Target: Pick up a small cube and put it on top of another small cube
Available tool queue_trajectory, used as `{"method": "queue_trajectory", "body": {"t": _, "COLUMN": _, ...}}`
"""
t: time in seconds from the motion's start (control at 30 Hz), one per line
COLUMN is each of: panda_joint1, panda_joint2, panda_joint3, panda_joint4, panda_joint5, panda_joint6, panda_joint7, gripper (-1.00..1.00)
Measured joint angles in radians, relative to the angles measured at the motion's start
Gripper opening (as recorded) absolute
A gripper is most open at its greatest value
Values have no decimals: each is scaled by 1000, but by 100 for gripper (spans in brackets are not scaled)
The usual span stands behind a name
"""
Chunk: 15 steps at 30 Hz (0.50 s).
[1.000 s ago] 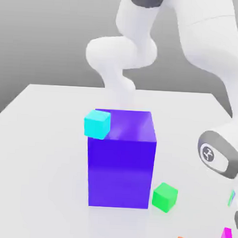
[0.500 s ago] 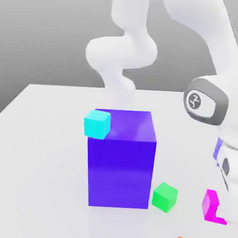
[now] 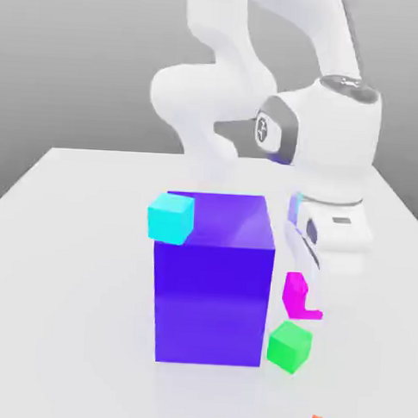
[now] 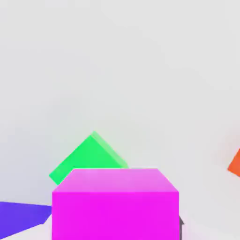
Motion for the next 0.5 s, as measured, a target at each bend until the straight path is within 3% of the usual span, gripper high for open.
{"method": "queue_trajectory", "body": {"t": 0.43, "panda_joint1": 13, "panda_joint2": 202, "panda_joint3": -10, "panda_joint4": 2, "panda_joint5": 22, "panda_joint6": 198, "panda_joint7": -24, "gripper": -100}}
{"method": "queue_trajectory", "body": {"t": 0.47, "panda_joint1": 14, "panda_joint2": 215, "panda_joint3": -13, "panda_joint4": 1, "panda_joint5": 17, "panda_joint6": 211, "panda_joint7": -20, "gripper": 100}}
{"method": "queue_trajectory", "body": {"t": 0.5, "panda_joint1": 15, "panda_joint2": 215, "panda_joint3": -13, "panda_joint4": 1, "panda_joint5": 17, "panda_joint6": 211, "panda_joint7": -20, "gripper": 100}}
